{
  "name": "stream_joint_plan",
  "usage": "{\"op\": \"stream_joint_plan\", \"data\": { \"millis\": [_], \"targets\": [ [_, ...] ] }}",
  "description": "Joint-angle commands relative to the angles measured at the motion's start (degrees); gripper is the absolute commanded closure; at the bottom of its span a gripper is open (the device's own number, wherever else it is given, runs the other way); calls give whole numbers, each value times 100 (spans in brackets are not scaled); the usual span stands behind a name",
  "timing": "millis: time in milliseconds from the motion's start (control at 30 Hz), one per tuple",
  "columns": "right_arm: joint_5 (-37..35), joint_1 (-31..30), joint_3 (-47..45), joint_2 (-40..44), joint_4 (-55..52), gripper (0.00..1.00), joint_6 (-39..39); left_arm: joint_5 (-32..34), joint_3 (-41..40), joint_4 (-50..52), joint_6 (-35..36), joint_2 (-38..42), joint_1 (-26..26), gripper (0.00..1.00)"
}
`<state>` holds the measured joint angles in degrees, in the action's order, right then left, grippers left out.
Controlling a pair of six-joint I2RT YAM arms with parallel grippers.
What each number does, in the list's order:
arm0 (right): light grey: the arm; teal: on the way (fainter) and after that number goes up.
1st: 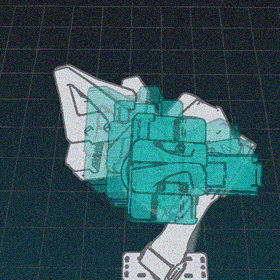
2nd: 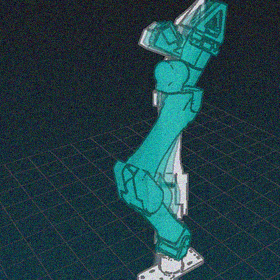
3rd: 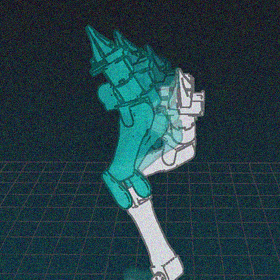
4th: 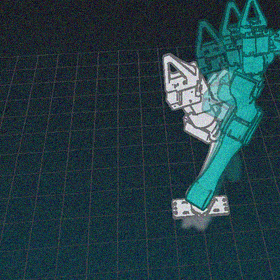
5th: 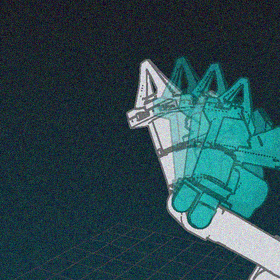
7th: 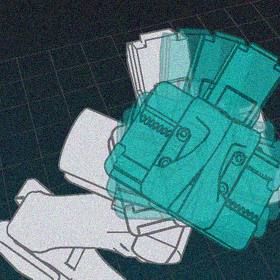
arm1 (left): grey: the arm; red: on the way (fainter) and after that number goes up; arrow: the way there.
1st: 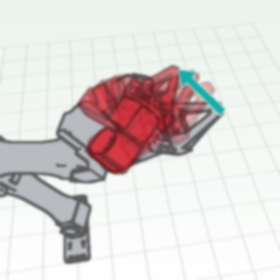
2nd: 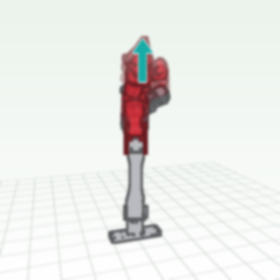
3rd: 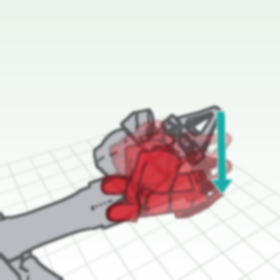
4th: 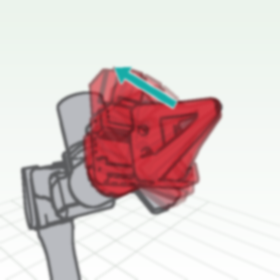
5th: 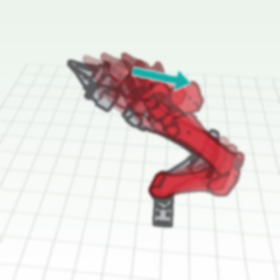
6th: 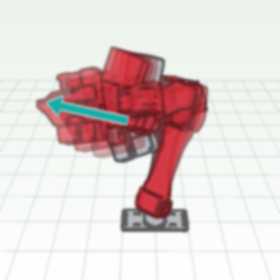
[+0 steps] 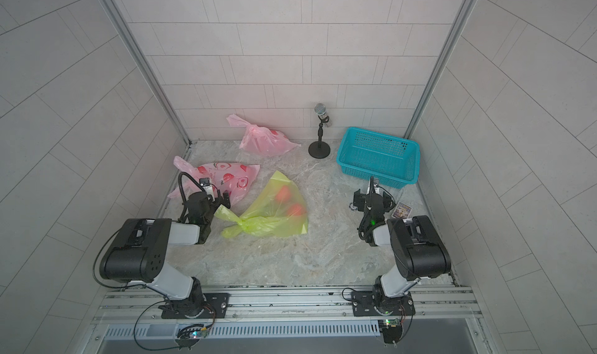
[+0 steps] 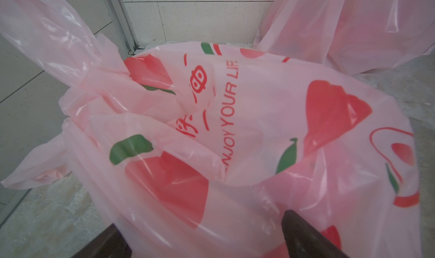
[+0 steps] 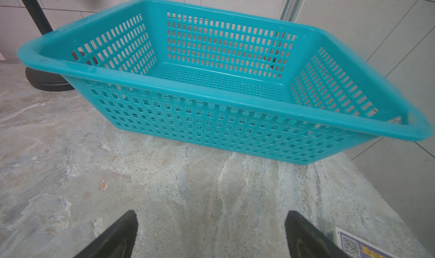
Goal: Untie the knot of a plastic bag & take out the apple
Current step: Untie the plastic bag at the center of the board.
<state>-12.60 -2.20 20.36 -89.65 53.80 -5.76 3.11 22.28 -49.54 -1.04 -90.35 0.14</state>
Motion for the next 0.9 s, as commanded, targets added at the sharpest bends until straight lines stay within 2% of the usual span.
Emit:
{"op": "stream_joint_plan", "data": {
  "millis": [0,267,400,533,600,700,867],
  "targets": [
    [21,26,52,-40,148,0,124,62,110,-199,53,-46,24,0],
    [13,25,43,-44,170,0,133,49,101,-208,50,-45,31,0],
    [21,19,56,-35,139,0,119,-330,122,-88,152,79,20,0],
    [-69,18,-8,21,270,1,123,-291,110,57,122,302,20,0],
    [-221,12,137,345,-301,0,53,-142,217,408,60,461,20,0],
    [-248,16,725,851,-1966,0,-15,-147,606,1284,69,675,20,2],
    [-51,9,1470,1214,-3667,1,-923,-30,998,2197,-53,996,23,4]
  ]
}}
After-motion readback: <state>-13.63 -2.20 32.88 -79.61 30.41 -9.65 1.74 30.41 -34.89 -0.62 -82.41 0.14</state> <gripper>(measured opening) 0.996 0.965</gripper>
